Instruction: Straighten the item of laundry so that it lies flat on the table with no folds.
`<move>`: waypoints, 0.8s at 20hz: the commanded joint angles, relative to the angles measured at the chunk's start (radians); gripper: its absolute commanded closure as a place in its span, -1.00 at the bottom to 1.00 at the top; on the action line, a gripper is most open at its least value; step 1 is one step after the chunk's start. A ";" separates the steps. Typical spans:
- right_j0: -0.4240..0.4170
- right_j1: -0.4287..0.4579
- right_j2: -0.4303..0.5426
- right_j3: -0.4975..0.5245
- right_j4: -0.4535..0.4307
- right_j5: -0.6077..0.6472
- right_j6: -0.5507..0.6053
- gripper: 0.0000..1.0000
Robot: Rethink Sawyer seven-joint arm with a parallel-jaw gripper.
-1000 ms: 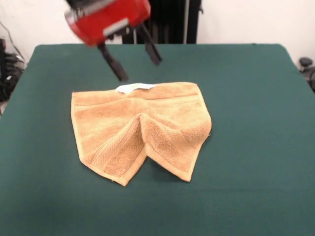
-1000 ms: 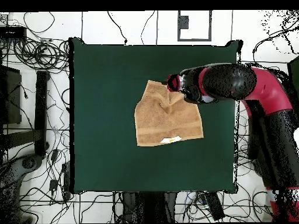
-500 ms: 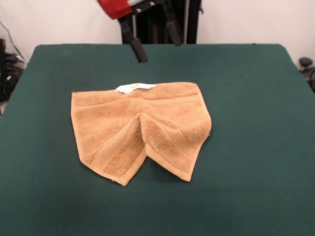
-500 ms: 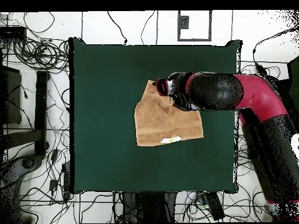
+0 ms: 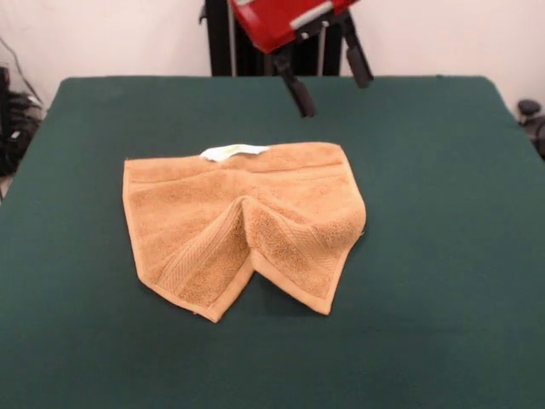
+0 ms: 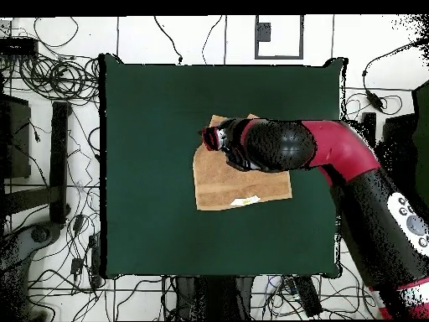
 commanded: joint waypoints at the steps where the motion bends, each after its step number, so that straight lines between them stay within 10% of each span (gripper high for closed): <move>1: 0.087 0.075 -0.119 0.056 -0.067 -0.045 0.039 -1.00; 16: 0.036 0.270 -0.153 -0.149 -0.276 -0.112 -0.216 -1.00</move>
